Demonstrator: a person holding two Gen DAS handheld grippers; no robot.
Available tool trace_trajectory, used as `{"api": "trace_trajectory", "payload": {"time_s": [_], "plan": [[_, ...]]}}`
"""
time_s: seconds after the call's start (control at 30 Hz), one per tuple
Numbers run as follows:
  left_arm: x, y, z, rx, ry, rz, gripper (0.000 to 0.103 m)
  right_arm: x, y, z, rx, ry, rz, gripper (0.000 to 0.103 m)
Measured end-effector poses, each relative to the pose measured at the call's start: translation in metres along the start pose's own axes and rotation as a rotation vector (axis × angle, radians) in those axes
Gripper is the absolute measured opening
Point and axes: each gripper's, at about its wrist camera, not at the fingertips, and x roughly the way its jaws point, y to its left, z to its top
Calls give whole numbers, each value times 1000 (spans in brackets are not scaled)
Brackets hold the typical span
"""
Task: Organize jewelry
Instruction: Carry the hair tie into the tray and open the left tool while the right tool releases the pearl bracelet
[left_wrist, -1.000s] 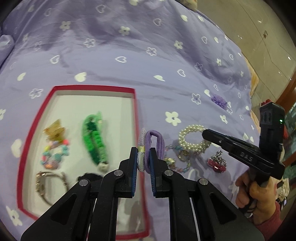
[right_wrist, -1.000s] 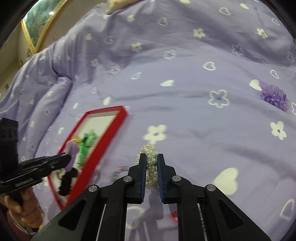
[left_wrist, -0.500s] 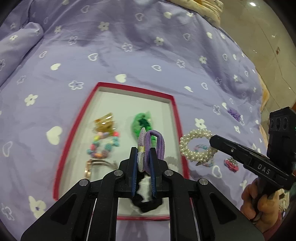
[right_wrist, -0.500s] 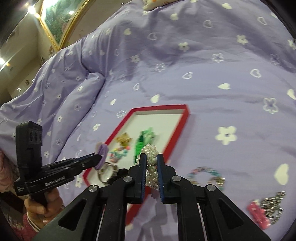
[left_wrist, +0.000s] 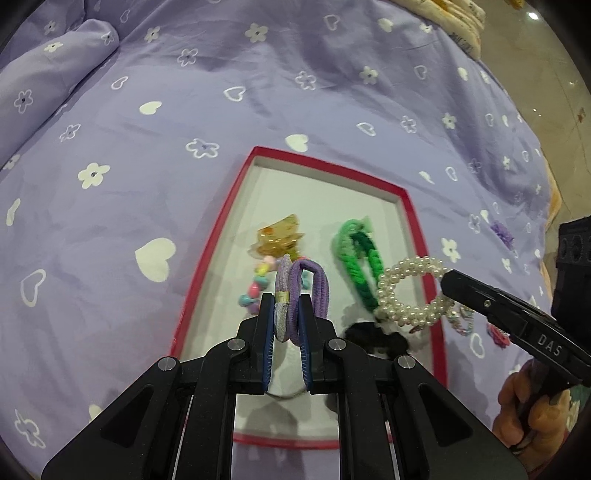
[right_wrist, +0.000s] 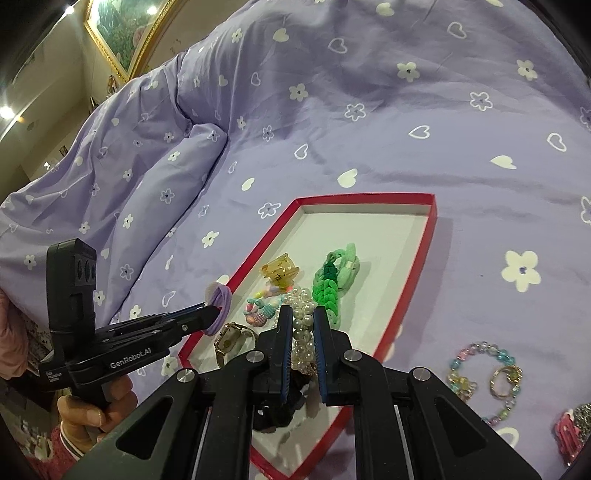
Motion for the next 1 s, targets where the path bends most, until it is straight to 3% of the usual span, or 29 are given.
{"api": "trace_trajectory", "payload": {"time_s": [0.37,0.77,0.9,1.0], "plan": [[33,9,1,8,56,41,11,31,-2,-1,-34,62,-56,11],[37,2,1,50,59,89,14,44,5,-2,-94,119,-95,15],[37,3,2,44,61,99,23,44,4,-2,-89,123,-93,16],[35,4,2,38,58,103,33,42,5,-1,-82,117,-85,23]]}}
